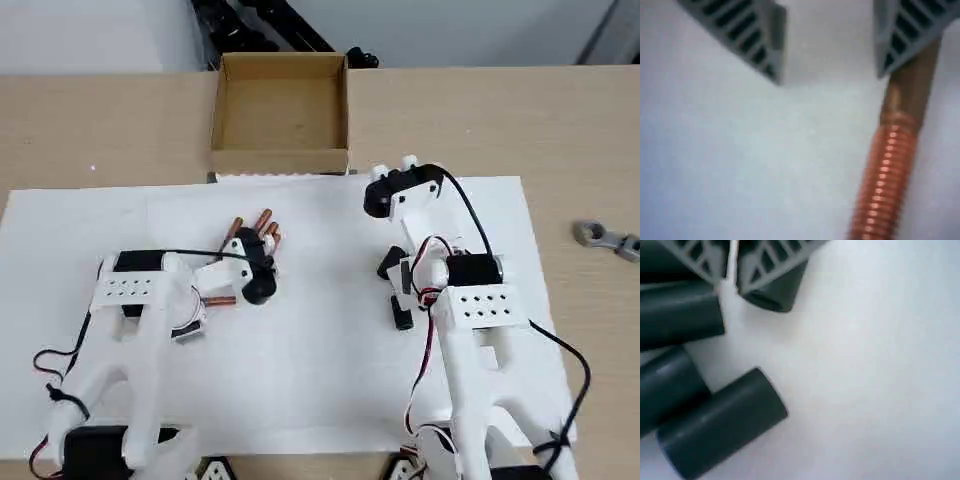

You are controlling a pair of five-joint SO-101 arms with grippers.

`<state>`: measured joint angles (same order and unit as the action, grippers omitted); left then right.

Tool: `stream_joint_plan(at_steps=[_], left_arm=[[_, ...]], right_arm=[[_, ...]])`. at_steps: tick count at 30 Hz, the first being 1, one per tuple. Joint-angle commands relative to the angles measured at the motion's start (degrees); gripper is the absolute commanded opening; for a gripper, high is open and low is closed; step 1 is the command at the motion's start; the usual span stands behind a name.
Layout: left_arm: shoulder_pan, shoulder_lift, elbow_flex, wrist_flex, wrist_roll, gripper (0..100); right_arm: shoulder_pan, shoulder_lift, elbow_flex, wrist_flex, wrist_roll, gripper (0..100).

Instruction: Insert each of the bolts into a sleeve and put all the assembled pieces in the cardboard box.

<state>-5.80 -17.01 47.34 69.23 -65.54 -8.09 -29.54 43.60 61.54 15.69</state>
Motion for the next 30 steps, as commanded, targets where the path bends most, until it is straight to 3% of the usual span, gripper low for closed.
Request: stream_joint_plan(at_steps=[1, 6, 15, 23, 30], left_arm=[[-1.49, -2.02, -3.82, -0.88, 1.05, 10], [-2.9, -1.67, -17.1, 12.57, -2.46, 13], [-2.02, -1.67, -18.24, 15.12, -6.51, 14], [0.26, -1.41, -20.79, 14.77, -9.32, 26], [0.44, 13.45, -24.04, 10.9, -10.64, 26]], right_arm=[[0.22, -2.68, -1.41, 0.04, -0.26, 2.9], [0.22, -2.68, -1.41, 0.04, -0.26, 2.9], [0.22, -2.68, -1.41, -0.04, -0.26, 2.9], [0.22, -2.33, -1.41, -0.4, -0.26, 2.9], [0.22, -2.59, -1.41, 0.04, -0.26, 2.9]])
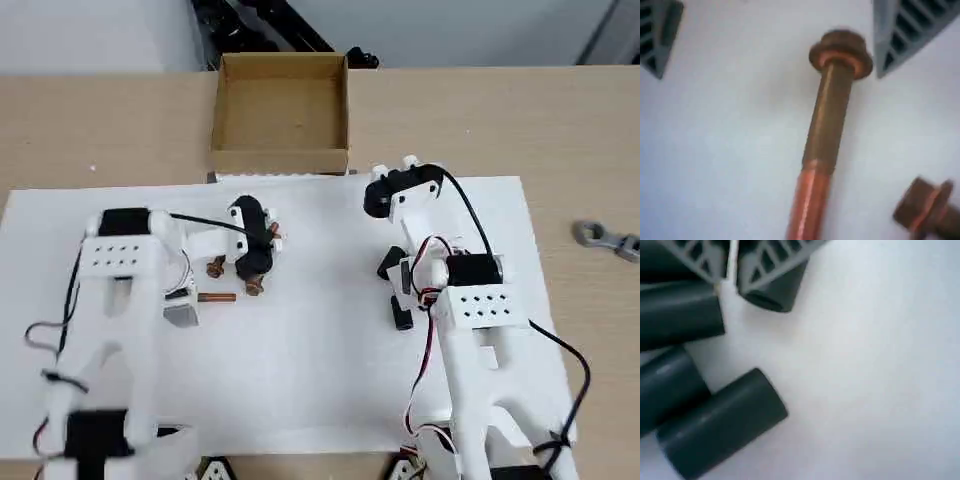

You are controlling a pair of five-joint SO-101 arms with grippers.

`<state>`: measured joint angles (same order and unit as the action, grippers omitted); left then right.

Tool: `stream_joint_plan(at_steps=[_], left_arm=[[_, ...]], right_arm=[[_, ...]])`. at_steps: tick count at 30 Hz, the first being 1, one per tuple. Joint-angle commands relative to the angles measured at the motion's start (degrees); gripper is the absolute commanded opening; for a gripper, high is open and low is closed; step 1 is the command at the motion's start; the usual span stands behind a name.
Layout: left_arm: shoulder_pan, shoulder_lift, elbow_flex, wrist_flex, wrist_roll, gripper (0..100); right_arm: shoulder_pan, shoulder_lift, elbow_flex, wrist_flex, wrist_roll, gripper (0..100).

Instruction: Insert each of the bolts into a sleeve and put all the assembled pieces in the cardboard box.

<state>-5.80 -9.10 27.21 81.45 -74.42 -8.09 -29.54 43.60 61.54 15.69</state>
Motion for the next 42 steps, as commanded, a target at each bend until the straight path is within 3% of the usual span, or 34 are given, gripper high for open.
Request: stream_joint_plan(at_steps=[1, 9, 14, 23, 30, 42], left_arm=[[0.44, 7.91, -5.32, -1.14, -1.67, 26], [0.26, 15.21, -9.8, -1.05, -0.44, 23], [0.26, 15.56, -8.13, -1.05, -1.14, 0], [0.26, 13.1, -4.97, -0.18, -7.47, 0], [3.16, -0.44, -14.73, 19.52, -19.6, 0], [12.57, -7.03, -1.27, 18.9, -27.25, 0]], right_arm=[[0.22, -2.59, -1.41, 0.04, -0.26, 2.9], [3.21, -2.68, -1.32, 0.04, -0.26, 2.9], [3.65, -2.68, -1.32, 0.04, -0.26, 2.9], [3.47, -2.59, -1.32, 0.04, -0.26, 2.9], [3.47, -2.51, -1.32, 0.04, -0.26, 2.9], [3.47, -2.42, -1.32, 0.13, -0.26, 2.9]])
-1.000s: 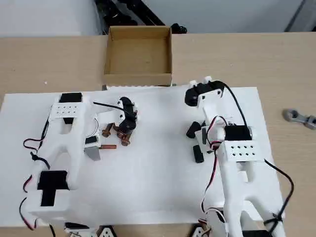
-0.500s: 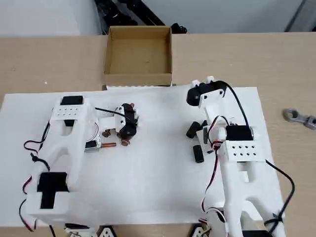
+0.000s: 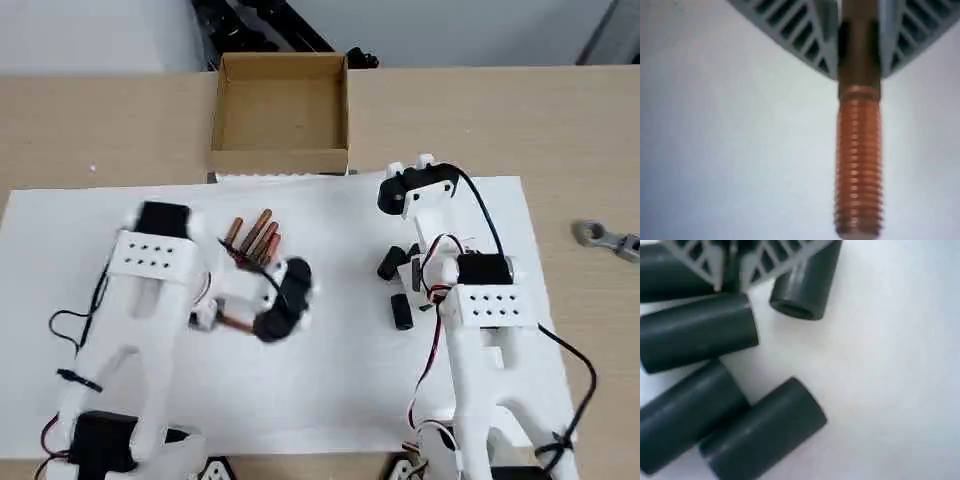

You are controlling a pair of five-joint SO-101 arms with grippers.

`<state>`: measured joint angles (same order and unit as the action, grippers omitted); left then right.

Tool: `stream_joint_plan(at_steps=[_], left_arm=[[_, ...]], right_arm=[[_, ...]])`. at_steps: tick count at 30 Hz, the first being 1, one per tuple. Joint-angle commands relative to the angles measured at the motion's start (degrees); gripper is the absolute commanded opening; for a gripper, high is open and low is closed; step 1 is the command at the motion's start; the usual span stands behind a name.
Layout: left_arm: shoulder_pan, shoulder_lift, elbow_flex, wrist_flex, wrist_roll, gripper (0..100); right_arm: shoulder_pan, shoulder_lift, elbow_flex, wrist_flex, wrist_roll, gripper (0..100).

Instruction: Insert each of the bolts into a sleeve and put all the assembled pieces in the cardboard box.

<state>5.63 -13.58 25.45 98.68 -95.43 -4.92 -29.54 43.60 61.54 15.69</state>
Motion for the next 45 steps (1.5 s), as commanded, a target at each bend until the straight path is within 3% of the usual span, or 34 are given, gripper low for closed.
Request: stream_joint_plan(at_steps=[1, 11, 25, 31, 35, 40, 45], left_arm=[[0.97, -2.55, 0.66, 1.67, -6.42, 0], [-3.69, -2.55, 6.55, -3.16, -6.33, 0], [-3.78, -2.55, 27.21, -26.02, 2.02, 0], [-3.87, -2.81, 27.38, -26.02, 6.95, 1], [-4.48, -3.08, 26.59, -25.23, 11.6, 8], [-9.67, -2.99, 18.07, -15.38, 12.66, 12], [-14.77, -2.99, 9.19, -9.23, 27.69, 12]], right_arm=[[0.31, -2.42, -1.32, 0.31, -0.26, 2.8], [0.4, -2.51, -1.23, 0.84, -0.7, 2.8], [0.31, -2.68, -1.23, 0.84, -0.7, 2.8], [0.31, -2.68, -1.23, 0.84, -0.7, 2.8], [0.31, -2.68, -1.23, 0.84, -0.53, 2.8], [0.31, -2.68, -1.23, 0.84, -0.53, 2.8], [0.31, -2.68, -1.23, 0.84, -0.62, 2.8]])
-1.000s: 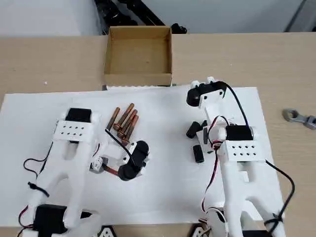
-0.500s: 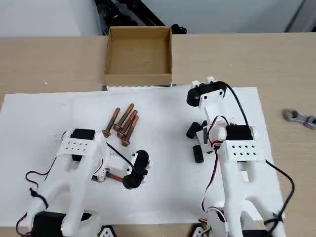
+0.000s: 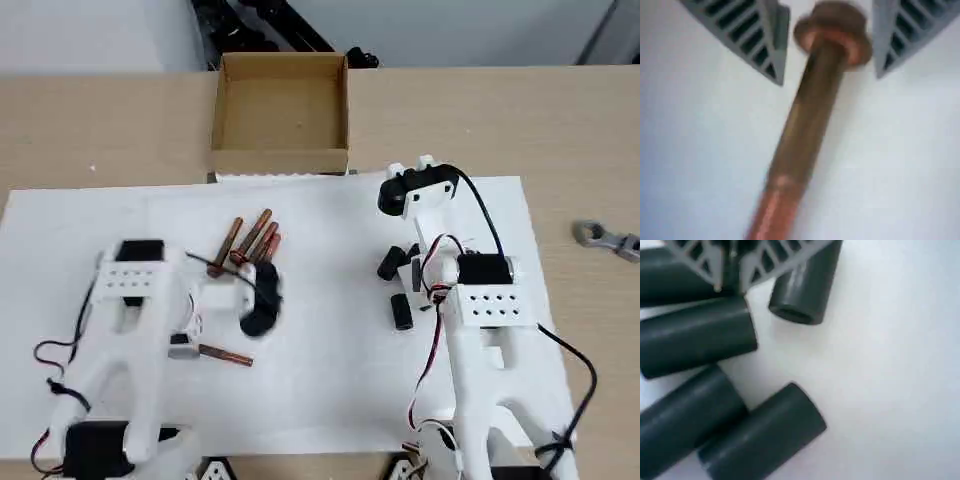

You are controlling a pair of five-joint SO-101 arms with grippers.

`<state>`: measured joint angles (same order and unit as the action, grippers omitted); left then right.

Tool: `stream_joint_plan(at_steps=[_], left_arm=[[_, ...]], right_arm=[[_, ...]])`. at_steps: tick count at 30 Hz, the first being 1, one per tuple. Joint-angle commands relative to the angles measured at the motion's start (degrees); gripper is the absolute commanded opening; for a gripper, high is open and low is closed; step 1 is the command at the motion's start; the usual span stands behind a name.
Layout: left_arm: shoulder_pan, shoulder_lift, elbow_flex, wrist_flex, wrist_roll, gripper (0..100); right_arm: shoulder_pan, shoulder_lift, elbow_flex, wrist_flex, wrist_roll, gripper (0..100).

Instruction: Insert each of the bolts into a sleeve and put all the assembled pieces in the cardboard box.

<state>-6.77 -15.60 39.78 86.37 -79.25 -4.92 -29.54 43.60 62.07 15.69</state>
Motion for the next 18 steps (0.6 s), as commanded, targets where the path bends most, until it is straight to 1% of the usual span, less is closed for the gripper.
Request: stream_joint_plan(at_steps=[1, 6, 8, 9, 11, 15, 16, 18], left_arm=[[-3.16, -0.97, -6.29, 3.34, 16.53, 12], [-6.33, -0.62, -8.57, 3.69, 49.32, 12], [-6.95, -0.7, -7.52, 4.48, 59.87, 12], [-6.77, -0.7, -7.25, 4.92, 63.3, 12], [-7.21, -0.79, -8.22, 5.27, 63.38, 12], [-9.32, -0.62, -12.62, 9.67, 63.74, 12], [-9.32, -0.62, -13.85, 10.37, 65.67, 12], [-9.14, -0.62, -16.66, 11.16, 72.44, 12]], right_arm=[[0.31, -2.68, -1.14, 0.31, -0.7, 2.8], [0.31, -2.68, -1.14, 0.31, -0.7, 2.8], [0.31, -2.68, -1.14, 0.31, -0.7, 2.8], [0.31, -2.68, -1.14, 0.22, -0.7, 2.8], [0.31, -2.68, -1.14, 0.13, -0.7, 2.8], [0.31, -2.68, -1.14, -0.13, -0.7, 2.8], [0.31, -2.68, -1.14, -0.13, -0.7, 2.8], [0.31, -2.68, -1.14, -0.13, -0.7, 2.8]])
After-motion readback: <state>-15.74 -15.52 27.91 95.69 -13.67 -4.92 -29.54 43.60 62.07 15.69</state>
